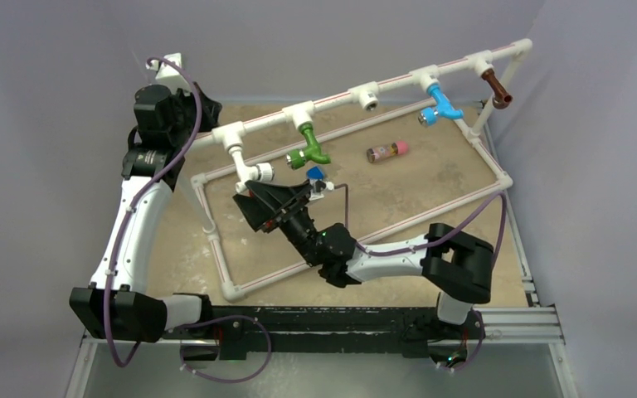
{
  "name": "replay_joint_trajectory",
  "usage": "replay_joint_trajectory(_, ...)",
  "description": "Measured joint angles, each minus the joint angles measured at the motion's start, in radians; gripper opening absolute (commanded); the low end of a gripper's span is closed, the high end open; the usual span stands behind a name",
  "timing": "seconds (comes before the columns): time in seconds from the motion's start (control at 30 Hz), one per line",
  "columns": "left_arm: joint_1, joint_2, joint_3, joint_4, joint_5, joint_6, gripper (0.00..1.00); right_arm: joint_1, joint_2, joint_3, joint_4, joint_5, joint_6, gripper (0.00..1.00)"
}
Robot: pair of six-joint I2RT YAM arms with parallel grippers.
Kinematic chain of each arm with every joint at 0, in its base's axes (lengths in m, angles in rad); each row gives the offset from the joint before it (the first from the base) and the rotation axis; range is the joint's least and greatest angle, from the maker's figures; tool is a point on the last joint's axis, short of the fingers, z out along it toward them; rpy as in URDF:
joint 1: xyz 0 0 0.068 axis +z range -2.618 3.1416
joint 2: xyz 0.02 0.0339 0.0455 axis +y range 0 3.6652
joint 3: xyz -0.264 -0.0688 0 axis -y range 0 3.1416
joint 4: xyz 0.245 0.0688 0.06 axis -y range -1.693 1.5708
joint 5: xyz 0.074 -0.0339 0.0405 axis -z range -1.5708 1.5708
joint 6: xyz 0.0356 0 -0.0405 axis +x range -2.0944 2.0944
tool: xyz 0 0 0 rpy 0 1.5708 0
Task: Install the water faucets
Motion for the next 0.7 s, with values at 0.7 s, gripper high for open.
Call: replay_joint_trajectory(0.7, 0.021, 0.000, 0.000, -0.003, 0.001, 0.000, 0.00, 0.000, -0.377, -0.291, -0.096, 0.000, -0.790, 0.78)
